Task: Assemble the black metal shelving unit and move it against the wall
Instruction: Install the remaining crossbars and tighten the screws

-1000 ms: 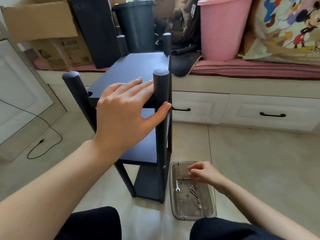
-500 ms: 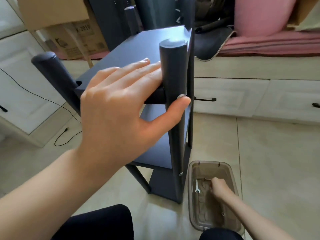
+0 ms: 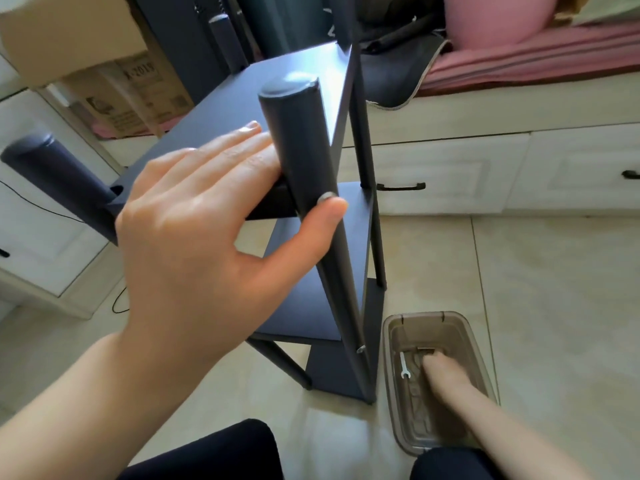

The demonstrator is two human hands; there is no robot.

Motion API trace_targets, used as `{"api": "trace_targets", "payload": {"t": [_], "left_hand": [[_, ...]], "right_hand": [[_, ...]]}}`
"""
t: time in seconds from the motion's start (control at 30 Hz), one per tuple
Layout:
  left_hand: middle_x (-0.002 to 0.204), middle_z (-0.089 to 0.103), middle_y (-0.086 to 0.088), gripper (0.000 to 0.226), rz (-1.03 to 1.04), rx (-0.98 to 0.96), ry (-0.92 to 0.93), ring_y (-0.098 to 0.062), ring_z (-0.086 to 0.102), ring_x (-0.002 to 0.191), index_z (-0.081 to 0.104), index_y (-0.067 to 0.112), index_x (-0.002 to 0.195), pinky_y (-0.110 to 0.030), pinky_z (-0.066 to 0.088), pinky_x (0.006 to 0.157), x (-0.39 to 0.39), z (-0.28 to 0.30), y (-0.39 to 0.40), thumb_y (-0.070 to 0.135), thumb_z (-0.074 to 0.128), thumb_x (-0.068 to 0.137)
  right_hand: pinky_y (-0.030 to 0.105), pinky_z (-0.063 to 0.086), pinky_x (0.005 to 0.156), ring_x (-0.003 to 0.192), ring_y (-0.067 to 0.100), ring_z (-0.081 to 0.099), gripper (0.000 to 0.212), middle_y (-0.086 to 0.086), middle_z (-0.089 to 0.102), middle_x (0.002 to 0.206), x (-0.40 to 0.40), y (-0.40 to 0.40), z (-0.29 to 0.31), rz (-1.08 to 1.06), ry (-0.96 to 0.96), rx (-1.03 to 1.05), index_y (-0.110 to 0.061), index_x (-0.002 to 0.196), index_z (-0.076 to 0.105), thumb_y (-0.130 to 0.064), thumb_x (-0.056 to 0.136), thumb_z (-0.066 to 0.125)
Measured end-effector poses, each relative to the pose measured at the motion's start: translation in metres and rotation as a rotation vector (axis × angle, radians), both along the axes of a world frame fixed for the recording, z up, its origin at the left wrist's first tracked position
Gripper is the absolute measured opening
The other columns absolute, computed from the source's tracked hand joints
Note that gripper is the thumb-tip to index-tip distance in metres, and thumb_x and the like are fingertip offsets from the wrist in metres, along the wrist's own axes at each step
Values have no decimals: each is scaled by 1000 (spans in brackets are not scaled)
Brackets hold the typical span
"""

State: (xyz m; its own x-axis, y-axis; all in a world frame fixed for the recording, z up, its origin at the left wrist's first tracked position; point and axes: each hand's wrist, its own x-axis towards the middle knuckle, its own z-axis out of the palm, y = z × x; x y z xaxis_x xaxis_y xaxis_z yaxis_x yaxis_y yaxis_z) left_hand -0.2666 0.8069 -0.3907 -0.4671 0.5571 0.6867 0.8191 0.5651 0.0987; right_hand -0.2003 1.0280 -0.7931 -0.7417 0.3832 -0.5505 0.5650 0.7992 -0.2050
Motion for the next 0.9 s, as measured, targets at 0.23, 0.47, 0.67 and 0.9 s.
{"api": "trace_targets", "payload": {"t": [0.23,0.47,0.67,0.9], "left_hand": [[127,63,9,46,-14,31,64,-8,54,123,70,17,121,-39,44,106,8,1,6,51,47,101],[123,64,5,42,-52,29,123,-12,58,122,72,11,116,-45,46,105,7,0,11,44,50,102],[117,72,-2,39,-84,62,194,-23,65,119,75,9,110,-50,50,95,-1,-5,11,42,56,101],[127,70,-1,51,-34,-46,137,-25,61,127,73,16,119,-45,47,96,-2,7,5,56,50,97]], "right_hand": [[41,46,99,128,29,51,41,9,53,137,6,-6,-5,226,-22,197,-15,138,51,-7,97,50],[30,48,94,114,19,60,24,4,64,124,7,-9,0,112,236,-30,-20,118,57,-15,95,57],[18,53,77,85,3,65,9,-8,69,91,7,-14,62,-151,537,-489,-22,93,67,-23,87,74],[29,57,78,90,18,73,11,5,77,91,24,-23,191,-423,915,-1064,-15,96,76,-21,88,74]]}}
